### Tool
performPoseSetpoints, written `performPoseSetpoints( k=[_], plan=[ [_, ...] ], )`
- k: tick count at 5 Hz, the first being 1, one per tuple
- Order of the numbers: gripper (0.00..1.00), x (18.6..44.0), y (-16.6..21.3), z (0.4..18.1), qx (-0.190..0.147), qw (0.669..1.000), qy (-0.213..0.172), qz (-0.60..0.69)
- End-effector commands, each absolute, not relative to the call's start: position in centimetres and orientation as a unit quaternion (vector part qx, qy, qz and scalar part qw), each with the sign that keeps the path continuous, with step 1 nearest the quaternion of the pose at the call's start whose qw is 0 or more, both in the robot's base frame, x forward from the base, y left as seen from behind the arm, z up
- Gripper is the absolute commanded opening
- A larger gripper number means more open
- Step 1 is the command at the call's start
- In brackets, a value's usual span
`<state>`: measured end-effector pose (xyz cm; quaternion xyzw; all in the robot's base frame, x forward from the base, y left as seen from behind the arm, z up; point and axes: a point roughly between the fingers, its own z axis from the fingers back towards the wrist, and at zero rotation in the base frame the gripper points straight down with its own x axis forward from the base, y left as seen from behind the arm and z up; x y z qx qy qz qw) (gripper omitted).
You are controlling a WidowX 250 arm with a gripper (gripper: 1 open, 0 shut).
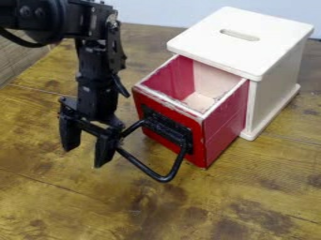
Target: Close the drawer
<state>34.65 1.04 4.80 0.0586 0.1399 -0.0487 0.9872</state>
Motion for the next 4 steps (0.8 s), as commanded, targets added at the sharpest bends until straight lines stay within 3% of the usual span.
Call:
performPoseSetpoints(
  k=[1, 4],
  plan=[
    [1.0, 35.0, 0.6, 6.5, 0.057, 0.993, 0.104, -0.023],
    [1.0, 33.5, 1.3, 8.1, 0.06, 0.991, 0.117, -0.006]
  ],
)
